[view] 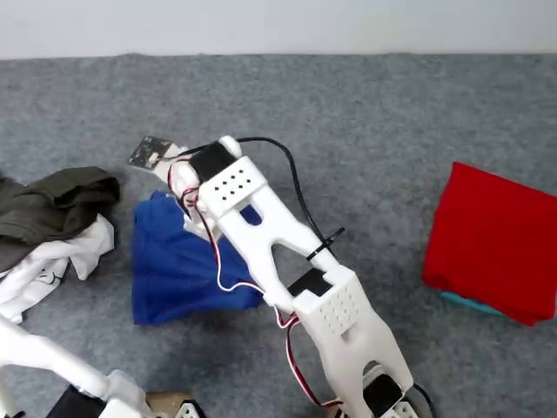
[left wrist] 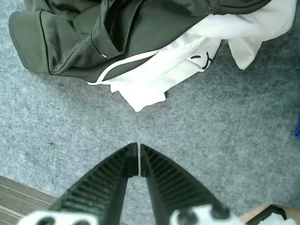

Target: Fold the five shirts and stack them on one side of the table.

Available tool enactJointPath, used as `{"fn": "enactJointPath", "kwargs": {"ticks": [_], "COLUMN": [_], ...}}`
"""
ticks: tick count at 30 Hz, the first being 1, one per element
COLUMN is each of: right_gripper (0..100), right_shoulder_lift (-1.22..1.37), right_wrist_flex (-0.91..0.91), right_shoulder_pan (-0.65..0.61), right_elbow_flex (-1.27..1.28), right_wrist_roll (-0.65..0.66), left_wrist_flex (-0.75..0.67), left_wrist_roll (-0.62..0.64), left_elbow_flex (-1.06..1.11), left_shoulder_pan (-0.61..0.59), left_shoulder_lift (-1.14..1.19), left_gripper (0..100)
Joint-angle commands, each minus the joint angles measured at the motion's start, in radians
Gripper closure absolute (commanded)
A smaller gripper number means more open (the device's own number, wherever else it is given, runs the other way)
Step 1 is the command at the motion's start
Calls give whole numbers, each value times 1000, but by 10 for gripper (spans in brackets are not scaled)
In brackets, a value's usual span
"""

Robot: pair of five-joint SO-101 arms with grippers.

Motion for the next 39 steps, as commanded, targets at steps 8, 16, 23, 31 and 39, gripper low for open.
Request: {"fn": "enactJointPath", "kwargs": {"ticks": [8,16,23,31,39], "right_gripper": [753,956,988,988,988], "right_shoulder_lift": [73,110,81,39,-31], "right_wrist_flex": [-137,-139,12,136,136], "right_shoulder_pan": [-21,-47,-47,-114,-308], "right_elbow_flex": [-31,-32,-180,-353,-175], "right_wrist_roll": [6,17,66,89,86], "left_wrist_flex": [-23,-23,-23,-23,-23], "left_wrist_roll": [-5,-5,-5,-5,-5], "left_elbow_flex": [-4,-4,-4,-4,-4], "left_shoulder_pan": [8,8,8,8,8], "left_shoulder_lift": [-28,-26,-26,-26,-26], "left_gripper": [975,975,975,975,975]}}
